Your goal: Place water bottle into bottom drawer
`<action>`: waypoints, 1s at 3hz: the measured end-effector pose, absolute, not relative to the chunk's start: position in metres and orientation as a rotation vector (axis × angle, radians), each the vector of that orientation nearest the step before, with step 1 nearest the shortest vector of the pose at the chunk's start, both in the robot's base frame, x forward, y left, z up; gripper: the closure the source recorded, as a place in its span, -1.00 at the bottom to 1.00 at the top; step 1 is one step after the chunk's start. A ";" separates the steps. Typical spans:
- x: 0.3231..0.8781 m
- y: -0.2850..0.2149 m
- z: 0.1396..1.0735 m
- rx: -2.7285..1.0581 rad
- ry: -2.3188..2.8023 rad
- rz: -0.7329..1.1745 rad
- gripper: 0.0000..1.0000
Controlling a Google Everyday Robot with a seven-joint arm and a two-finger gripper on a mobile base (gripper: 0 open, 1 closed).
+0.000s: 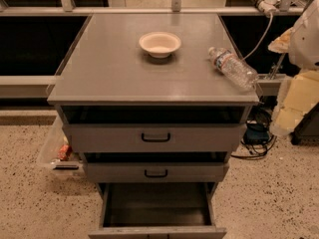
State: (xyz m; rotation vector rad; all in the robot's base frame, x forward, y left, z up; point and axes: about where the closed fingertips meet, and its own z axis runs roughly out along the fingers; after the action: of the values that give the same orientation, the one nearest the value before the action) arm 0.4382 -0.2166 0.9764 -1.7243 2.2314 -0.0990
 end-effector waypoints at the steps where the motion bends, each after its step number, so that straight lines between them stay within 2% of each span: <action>1: 0.438 -0.217 0.976 -1.724 2.231 -0.099 -1.00; 3: 0.489 -0.236 0.992 -1.598 2.206 -0.062 -1.00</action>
Offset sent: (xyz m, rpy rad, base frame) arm 0.0236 -0.0177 0.0080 0.0340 -0.0306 -0.0432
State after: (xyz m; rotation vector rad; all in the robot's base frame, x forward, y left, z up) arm 0.4890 -0.2356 0.9921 -1.5980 2.2060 -0.0618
